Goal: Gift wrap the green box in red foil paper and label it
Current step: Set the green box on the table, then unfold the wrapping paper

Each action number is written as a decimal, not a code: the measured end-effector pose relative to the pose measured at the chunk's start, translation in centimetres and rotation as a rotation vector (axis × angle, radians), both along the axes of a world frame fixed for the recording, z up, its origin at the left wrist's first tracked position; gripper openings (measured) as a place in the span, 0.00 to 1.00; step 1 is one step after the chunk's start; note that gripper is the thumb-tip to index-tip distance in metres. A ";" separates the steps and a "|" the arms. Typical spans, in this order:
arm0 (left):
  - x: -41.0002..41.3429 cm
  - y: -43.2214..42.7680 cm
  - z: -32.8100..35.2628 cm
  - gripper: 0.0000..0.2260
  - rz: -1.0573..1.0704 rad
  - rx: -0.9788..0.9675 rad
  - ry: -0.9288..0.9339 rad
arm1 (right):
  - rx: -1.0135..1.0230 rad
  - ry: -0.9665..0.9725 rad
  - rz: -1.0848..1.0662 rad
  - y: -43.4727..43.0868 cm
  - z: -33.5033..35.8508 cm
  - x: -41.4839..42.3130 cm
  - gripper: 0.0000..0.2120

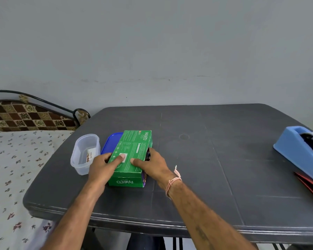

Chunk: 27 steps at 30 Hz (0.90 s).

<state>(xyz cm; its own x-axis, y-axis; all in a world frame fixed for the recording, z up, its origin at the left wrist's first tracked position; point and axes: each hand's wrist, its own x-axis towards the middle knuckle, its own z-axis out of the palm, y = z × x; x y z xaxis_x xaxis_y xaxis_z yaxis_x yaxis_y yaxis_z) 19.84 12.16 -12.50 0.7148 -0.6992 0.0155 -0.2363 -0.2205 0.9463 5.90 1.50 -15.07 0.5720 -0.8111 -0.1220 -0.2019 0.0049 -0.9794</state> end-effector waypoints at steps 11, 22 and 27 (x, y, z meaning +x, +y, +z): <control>-4.4 -1.0 1.8 0.24 0.072 0.017 -0.738 | -0.084 0.093 -0.044 -0.9 2.7 -7.2 0.46; -26.5 -14.2 0.1 0.19 -0.641 0.143 -0.068 | -0.658 0.594 -0.737 -5.2 7.1 -33.2 0.37; -37.1 -18.2 -0.6 0.15 -0.789 0.235 0.160 | -0.506 0.716 -0.958 -7.6 6.6 -42.8 0.43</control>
<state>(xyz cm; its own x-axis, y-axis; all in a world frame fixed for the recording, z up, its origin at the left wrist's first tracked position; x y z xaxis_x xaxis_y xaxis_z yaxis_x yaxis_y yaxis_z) -17.23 -6.07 -13.14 -0.0039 -0.9675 -0.2528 -0.2709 -0.2423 0.9316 -36.88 -6.14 -8.50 -0.3219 -0.9044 0.2803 -0.7997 0.1012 -0.5919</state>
